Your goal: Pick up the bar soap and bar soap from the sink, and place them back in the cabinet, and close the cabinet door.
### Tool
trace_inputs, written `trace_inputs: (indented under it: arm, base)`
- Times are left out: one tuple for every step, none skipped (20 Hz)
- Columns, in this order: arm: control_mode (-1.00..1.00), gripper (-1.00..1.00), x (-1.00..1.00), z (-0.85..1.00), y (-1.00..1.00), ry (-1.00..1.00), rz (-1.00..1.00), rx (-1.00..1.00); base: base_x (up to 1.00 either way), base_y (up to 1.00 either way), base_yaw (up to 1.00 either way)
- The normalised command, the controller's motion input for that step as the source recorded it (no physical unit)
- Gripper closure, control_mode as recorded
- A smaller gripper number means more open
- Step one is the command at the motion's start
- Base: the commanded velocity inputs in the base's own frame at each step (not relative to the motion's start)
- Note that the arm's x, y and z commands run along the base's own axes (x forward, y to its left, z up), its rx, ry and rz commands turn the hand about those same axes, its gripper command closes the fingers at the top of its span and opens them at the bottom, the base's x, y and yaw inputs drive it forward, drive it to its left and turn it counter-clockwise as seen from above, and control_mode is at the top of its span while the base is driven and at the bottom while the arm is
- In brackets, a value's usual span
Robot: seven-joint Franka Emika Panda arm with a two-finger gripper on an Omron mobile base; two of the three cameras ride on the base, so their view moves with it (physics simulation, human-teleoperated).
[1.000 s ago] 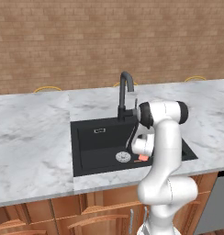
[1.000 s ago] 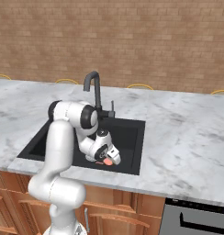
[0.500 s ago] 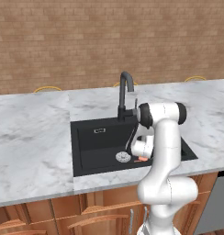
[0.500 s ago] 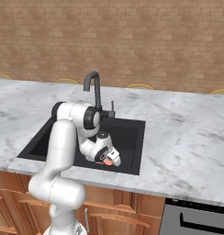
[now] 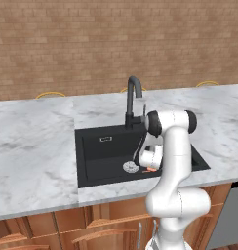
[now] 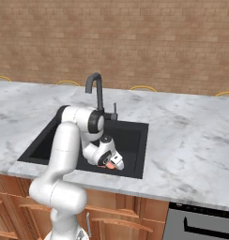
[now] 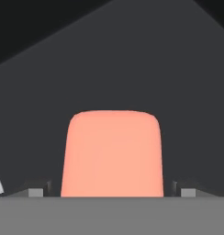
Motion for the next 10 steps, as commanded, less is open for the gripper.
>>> trace_inputs:
  arm:
    - [-1.00, -1.00, 0.14, -0.14, 0.00, 0.00, 0.00, 0.00]
    - [-1.00, -1.00, 0.14, -0.14, 0.00, 0.00, 0.00, 0.00]
    - [-1.00, -1.00, 0.13, -0.16, 0.00, 0.00, 0.00, 0.00]
    - [-1.00, -1.00, 0.11, -0.19, 0.00, 0.00, 0.00, 0.00]
    - [-1.00, -1.00, 0.10, -0.21, 0.00, 0.00, 0.00, 0.00]
    - [-1.00, -1.00, 0.11, -0.24, 0.00, 0.00, 0.00, 0.00]
    - [-1.00, 1.00, 0.14, -0.25, 0.00, 0.00, 0.00, 0.00]
    - [-1.00, 1.00, 0.14, -0.28, 0.00, 0.00, 0.00, 0.00]
    - [-1.00, 1.00, 0.02, -0.14, 0.00, 0.00, 0.00, 0.00]
    - [-1.00, 1.00, 0.00, 0.00, 0.00, 0.00, 0.00, 0.00]
  base:
    - [0.00, 0.00, 0.00]
    - [0.00, 0.00, 0.00]
    - [0.00, 0.00, 0.00]
    - [0.00, 0.00, 0.00]
    - [0.00, 0.00, 0.00]
    - [0.00, 0.00, 0.00]
    - [0.00, 0.00, 0.00]
    - [0.00, 0.00, 0.00]
    - [0.00, 0.00, 0.00]
    - [0.00, 0.00, 0.00]
